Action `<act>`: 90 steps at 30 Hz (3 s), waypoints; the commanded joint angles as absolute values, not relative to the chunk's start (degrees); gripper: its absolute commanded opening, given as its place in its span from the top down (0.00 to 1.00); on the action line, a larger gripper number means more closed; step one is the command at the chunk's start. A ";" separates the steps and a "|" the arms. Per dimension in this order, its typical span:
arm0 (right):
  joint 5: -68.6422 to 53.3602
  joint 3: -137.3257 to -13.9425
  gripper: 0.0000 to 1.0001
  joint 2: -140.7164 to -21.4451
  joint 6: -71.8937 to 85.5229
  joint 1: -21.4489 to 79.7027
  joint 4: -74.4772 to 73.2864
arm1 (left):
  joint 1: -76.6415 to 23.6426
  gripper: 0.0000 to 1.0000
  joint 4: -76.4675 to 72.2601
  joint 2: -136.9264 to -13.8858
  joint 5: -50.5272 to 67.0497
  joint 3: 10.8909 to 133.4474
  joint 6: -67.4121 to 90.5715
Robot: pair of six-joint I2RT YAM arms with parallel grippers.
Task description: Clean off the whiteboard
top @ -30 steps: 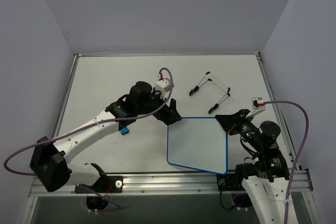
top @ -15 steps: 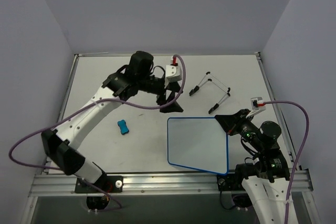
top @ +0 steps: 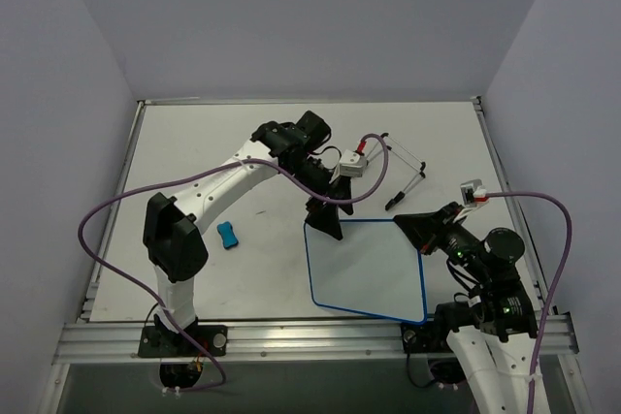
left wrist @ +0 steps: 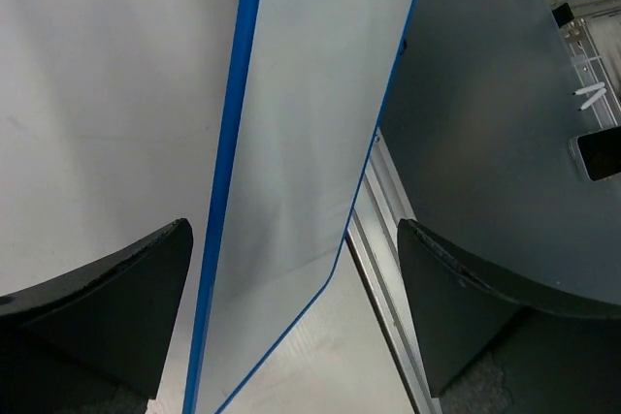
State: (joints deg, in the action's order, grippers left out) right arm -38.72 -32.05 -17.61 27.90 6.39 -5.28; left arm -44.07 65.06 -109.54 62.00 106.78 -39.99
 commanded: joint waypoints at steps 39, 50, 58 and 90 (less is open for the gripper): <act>-35.87 -41.99 0.14 -12.66 18.11 6.94 -8.24 | -50.10 0.98 71.01 -112.85 49.67 117.06 -40.42; -15.92 -60.20 0.10 -8.27 13.28 7.29 -26.43 | -47.47 0.98 81.33 -118.31 40.00 141.34 -46.66; -14.23 -62.06 0.10 -7.29 12.48 7.64 -31.02 | -45.44 0.98 79.80 -123.40 30.67 151.17 -53.61; -46.93 -77.17 0.17 -50.10 -18.54 31.01 -41.93 | -53.17 0.98 77.78 -93.16 37.87 108.99 -58.27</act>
